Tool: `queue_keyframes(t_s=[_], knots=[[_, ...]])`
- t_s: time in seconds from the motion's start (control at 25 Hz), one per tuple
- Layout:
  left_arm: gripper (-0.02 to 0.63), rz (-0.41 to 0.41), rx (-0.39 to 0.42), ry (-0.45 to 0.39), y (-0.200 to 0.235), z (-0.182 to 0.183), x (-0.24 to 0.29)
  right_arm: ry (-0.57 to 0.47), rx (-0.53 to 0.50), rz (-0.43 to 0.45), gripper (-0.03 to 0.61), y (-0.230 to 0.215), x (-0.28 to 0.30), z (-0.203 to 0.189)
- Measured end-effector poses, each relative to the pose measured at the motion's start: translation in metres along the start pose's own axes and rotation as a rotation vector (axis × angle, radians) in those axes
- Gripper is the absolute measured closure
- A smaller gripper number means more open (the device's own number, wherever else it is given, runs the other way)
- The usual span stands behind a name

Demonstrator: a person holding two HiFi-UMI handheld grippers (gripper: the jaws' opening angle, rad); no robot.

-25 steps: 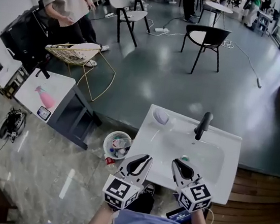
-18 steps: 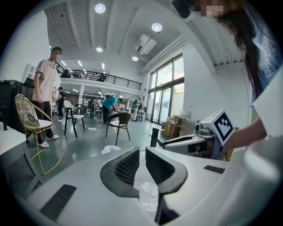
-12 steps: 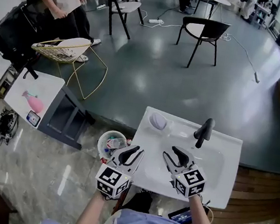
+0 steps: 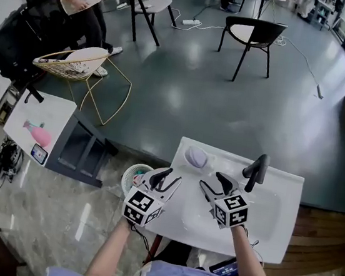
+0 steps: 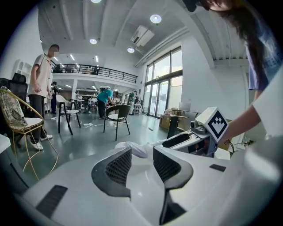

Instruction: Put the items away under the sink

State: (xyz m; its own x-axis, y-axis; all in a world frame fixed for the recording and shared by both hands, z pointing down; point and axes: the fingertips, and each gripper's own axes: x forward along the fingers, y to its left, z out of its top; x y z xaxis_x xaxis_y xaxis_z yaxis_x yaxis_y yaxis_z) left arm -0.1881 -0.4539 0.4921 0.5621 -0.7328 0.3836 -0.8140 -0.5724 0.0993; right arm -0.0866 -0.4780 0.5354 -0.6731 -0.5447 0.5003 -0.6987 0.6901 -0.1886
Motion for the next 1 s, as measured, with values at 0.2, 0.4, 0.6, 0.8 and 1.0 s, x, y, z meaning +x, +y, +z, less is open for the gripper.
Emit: queue_keyframes(t_s=[0.2, 0.4, 0.6, 0.8, 1.0], knots=[[0.408, -0.047, 0.030, 0.069, 0.023, -0.014, 0.032, 0.062, 0.004, -0.014, 0.285, -0.024, 0.023, -0.010], [0.353, -0.099, 0.101, 0.140, 0.035, -0.027, 0.061, 0.109, -0.005, -0.027, 0.268, -0.038, 0.037, -0.018], [0.335, -0.143, 0.157, 0.180, 0.042, -0.031, 0.082, 0.143, -0.061, -0.030, 0.267, -0.040, 0.050, -0.020], [0.276, -0.170, 0.224, 0.227, 0.049, -0.039, 0.092, 0.168, -0.098, -0.054, 0.250, -0.047, 0.060, -0.024], [0.256, -0.214, 0.249, 0.251, 0.051, -0.044, 0.105, 0.173, -0.126, -0.036, 0.236, -0.049, 0.070, -0.026]])
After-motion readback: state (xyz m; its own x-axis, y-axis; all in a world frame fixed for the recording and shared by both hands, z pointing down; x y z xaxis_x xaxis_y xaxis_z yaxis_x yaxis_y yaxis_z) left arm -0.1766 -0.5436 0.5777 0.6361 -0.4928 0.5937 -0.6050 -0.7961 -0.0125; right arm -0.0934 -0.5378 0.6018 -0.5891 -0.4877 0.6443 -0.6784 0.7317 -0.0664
